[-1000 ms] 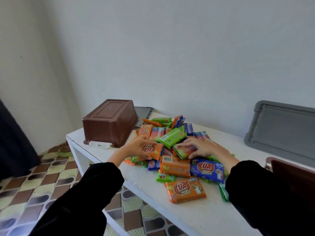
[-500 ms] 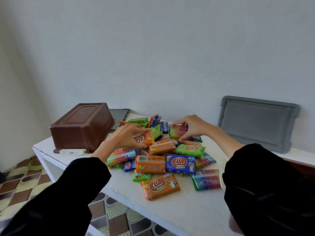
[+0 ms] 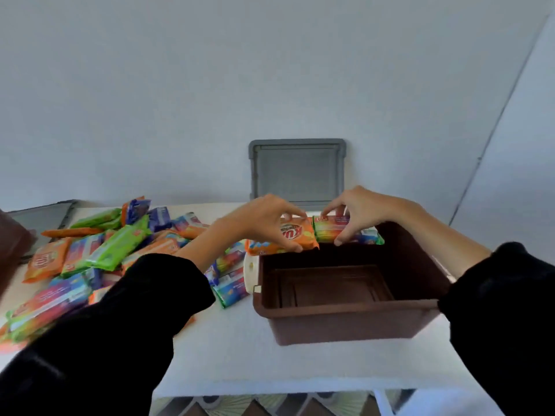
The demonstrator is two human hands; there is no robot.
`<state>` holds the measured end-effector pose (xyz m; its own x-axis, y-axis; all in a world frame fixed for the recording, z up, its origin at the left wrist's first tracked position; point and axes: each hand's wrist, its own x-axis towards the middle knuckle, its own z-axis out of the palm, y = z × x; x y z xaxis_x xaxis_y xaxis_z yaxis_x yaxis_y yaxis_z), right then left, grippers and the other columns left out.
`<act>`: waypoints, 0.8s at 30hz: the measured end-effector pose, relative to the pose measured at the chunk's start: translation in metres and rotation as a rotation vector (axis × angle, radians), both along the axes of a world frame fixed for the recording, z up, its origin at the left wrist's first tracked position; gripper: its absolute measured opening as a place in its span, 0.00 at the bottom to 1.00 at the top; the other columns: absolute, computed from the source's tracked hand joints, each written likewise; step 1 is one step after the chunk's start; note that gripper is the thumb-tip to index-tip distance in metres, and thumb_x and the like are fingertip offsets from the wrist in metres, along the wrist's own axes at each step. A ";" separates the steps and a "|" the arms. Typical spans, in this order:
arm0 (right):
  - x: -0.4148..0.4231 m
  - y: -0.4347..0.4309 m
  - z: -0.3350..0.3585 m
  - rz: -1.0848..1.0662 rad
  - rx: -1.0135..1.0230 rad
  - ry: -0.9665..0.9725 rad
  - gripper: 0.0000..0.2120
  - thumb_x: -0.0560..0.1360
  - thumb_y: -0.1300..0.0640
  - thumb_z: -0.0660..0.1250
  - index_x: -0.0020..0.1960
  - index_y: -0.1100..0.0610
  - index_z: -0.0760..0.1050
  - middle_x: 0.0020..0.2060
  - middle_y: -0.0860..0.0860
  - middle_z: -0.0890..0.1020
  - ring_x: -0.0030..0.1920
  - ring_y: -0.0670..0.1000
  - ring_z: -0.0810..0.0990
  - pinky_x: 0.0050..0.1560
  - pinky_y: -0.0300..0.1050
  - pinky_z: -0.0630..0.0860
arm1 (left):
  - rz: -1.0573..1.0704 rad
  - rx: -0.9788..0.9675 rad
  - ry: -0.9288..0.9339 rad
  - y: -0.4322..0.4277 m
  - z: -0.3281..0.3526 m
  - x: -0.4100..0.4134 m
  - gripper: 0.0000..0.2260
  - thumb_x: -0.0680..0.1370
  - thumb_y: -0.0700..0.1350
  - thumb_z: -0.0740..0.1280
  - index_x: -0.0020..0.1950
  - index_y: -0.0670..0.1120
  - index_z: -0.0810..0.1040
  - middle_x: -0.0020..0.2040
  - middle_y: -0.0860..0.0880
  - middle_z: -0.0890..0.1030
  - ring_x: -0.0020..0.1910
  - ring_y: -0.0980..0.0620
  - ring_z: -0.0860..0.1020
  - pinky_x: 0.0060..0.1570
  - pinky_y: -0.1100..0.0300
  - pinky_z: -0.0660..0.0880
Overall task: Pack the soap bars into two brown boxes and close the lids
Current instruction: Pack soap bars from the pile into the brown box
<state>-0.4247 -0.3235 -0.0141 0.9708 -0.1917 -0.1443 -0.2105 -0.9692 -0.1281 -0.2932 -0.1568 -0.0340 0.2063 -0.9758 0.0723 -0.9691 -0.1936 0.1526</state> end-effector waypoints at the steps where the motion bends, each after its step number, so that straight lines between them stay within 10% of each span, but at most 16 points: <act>1: -0.007 -0.007 -0.008 -0.018 -0.002 0.018 0.34 0.64 0.46 0.76 0.66 0.52 0.71 0.55 0.52 0.80 0.48 0.48 0.75 0.43 0.36 0.69 | -0.009 0.043 -0.013 -0.013 -0.007 -0.005 0.31 0.66 0.60 0.73 0.66 0.51 0.73 0.58 0.50 0.80 0.54 0.52 0.77 0.51 0.60 0.72; 24: -0.016 -0.033 -0.113 0.026 -0.182 0.135 0.36 0.65 0.47 0.74 0.70 0.55 0.67 0.61 0.55 0.75 0.61 0.55 0.74 0.55 0.46 0.73 | -0.011 0.383 -0.345 -0.076 -0.096 -0.030 0.34 0.67 0.62 0.71 0.66 0.46 0.70 0.59 0.44 0.77 0.56 0.44 0.77 0.48 0.53 0.74</act>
<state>-0.4410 -0.3566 -0.1274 0.9500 -0.2016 -0.2384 -0.1885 -0.9791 0.0767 -0.3234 -0.2329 -0.1299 0.2229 -0.9476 -0.2288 -0.9529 -0.1623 -0.2562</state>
